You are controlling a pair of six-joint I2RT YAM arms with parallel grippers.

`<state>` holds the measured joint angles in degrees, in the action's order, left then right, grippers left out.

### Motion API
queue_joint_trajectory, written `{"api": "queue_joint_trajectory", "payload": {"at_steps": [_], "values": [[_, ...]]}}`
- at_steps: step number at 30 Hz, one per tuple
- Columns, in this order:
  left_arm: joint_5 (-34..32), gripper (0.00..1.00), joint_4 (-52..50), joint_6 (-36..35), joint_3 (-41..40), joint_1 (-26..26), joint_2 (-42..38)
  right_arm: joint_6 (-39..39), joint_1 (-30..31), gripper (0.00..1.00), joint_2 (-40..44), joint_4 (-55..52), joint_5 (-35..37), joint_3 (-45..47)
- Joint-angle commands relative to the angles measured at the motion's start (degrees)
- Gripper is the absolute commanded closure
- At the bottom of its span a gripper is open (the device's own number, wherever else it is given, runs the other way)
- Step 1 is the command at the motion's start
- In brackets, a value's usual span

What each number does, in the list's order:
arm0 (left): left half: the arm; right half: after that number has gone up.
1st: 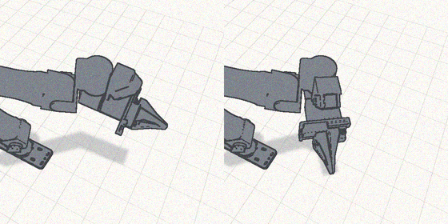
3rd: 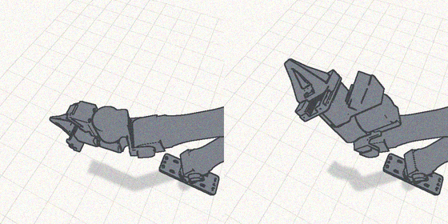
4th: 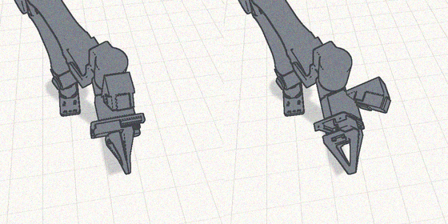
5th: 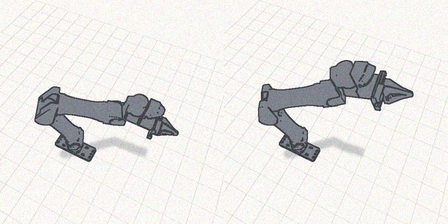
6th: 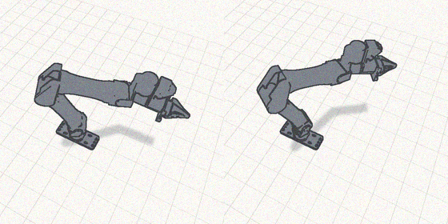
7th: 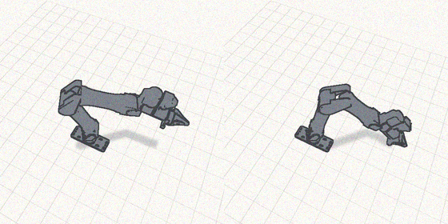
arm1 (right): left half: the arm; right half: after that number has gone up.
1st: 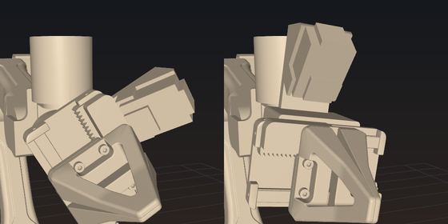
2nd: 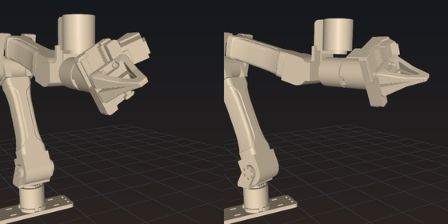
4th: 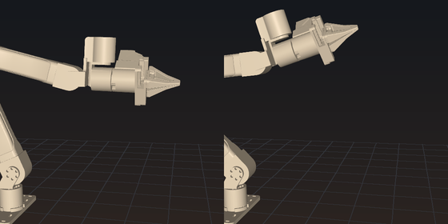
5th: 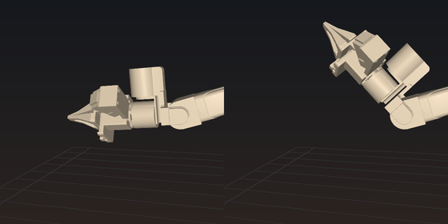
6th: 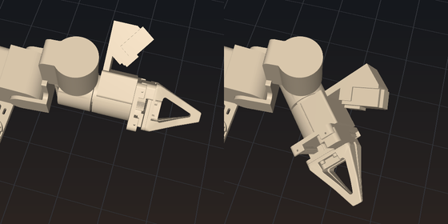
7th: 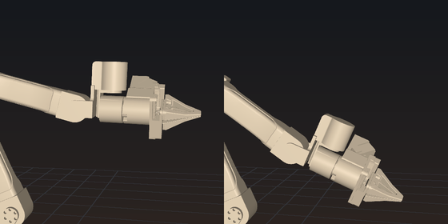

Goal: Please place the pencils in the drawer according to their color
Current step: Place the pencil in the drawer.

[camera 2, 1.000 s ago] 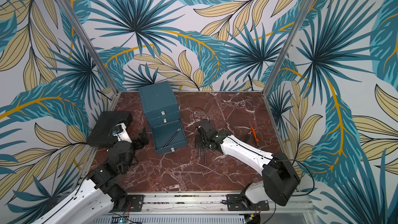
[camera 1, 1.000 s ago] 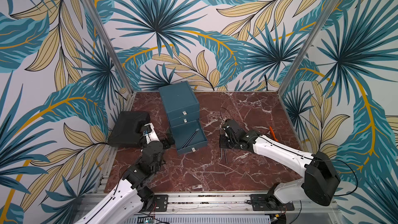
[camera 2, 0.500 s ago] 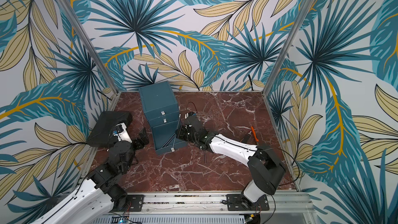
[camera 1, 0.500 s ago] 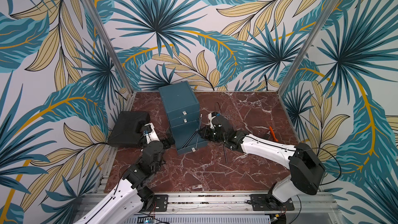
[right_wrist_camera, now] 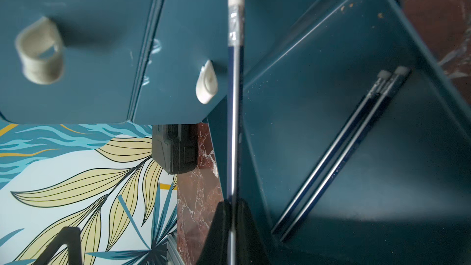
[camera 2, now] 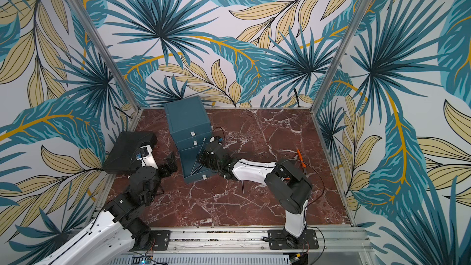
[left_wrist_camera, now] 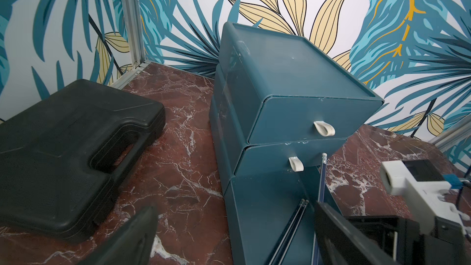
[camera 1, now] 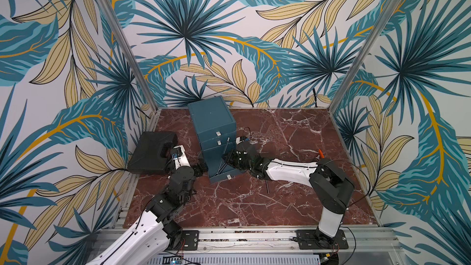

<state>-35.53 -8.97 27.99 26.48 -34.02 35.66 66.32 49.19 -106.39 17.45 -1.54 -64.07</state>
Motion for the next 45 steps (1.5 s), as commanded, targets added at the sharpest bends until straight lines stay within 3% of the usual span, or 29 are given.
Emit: {"api": "queue_joint_trajectory", "payload": {"at_steps": [1,12,27,45], "values": [[0.89,0.00,-0.61,-0.92,-0.37,0.36,0.02,1.78,0.46,1.00,-1.03,2.94,2.01,-0.89],[1.72,0.00,-0.18,-0.94,-0.55,0.35,0.62,1.70,0.83,0.99,-4.56,2.02,2.95,-2.93],[1.69,0.00,-0.60,-0.74,-0.46,0.36,0.98,0.65,0.90,0.75,-6.44,-0.31,1.55,-5.00],[1.44,0.00,-1.49,-0.94,-0.20,0.36,0.82,-6.17,0.93,0.71,0.12,-8.89,3.71,-4.16]]}}
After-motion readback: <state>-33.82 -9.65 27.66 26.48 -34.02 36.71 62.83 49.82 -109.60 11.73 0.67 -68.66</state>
